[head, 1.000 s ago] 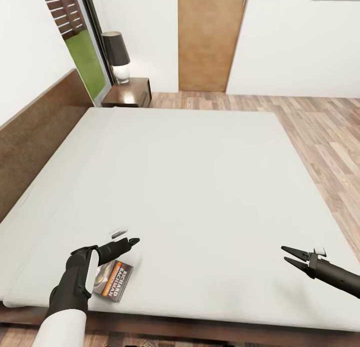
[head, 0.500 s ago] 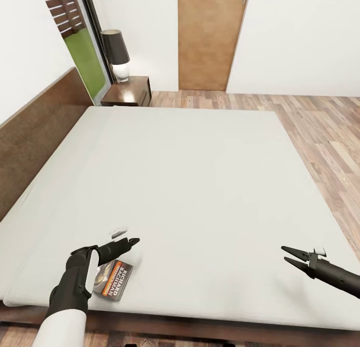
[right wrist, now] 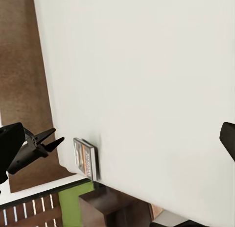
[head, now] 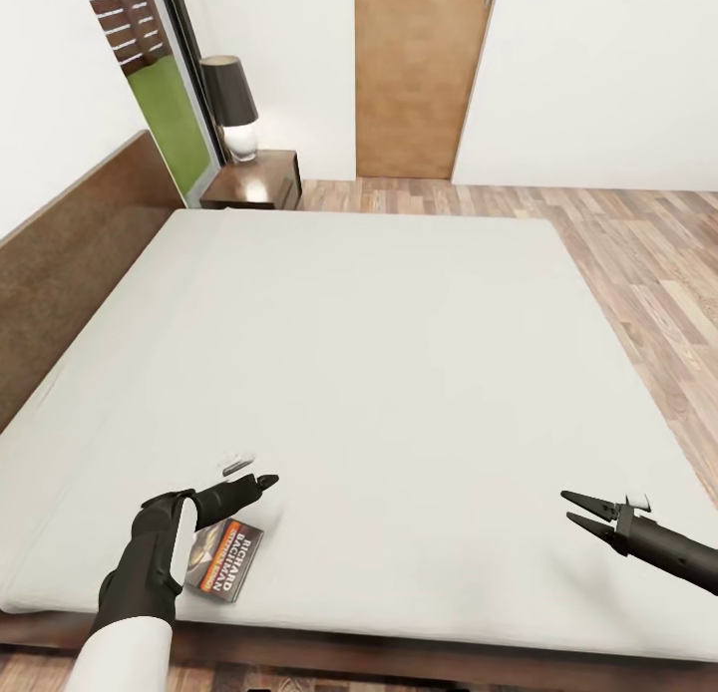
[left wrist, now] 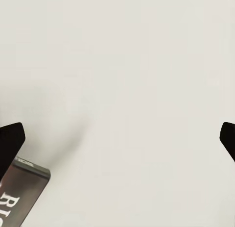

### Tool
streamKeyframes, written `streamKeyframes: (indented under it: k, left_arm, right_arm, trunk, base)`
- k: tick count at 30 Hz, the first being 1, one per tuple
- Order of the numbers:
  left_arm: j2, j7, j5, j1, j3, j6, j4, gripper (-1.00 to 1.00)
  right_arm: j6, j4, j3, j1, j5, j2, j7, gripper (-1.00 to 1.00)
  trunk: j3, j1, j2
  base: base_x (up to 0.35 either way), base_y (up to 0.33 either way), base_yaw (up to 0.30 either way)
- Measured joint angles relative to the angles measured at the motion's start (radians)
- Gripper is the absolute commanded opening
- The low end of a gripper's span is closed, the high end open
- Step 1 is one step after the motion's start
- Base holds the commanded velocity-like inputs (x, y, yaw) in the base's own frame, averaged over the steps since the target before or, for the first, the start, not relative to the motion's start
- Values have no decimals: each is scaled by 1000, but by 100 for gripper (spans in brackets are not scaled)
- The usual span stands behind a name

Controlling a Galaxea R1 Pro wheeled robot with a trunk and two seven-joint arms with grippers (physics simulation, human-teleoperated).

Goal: In the bedroom, move the book from the bed onto either nightstand, and place the two sandals side by side next to the bed.

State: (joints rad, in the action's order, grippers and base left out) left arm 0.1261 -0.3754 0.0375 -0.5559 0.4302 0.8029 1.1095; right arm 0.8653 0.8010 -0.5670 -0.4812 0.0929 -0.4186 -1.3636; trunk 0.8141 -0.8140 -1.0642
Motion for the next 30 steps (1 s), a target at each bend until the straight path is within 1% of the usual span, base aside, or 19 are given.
streamKeyframes:
  k: [2, 7, 30]
  left_arm:
    - [0, 0, 0, 0, 0, 0, 0, 100]
    - [0, 0, 0, 0, 0, 0, 0, 100]
    - [0, 0, 0, 0, 0, 0, 0, 100]
  right_arm:
    - [0, 0, 0, 0, 0, 0, 0, 100]
    - [0, 0, 0, 0, 0, 0, 0, 100]
    - [0, 0, 0, 0, 0, 0, 0, 100]
  trunk:
    - [6, -8, -14]
    - [6, -8, -14]
    - [78, -96, -175]
  base:
    - [0, 0, 0]
    - [0, 0, 0]
    - [0, 0, 0]
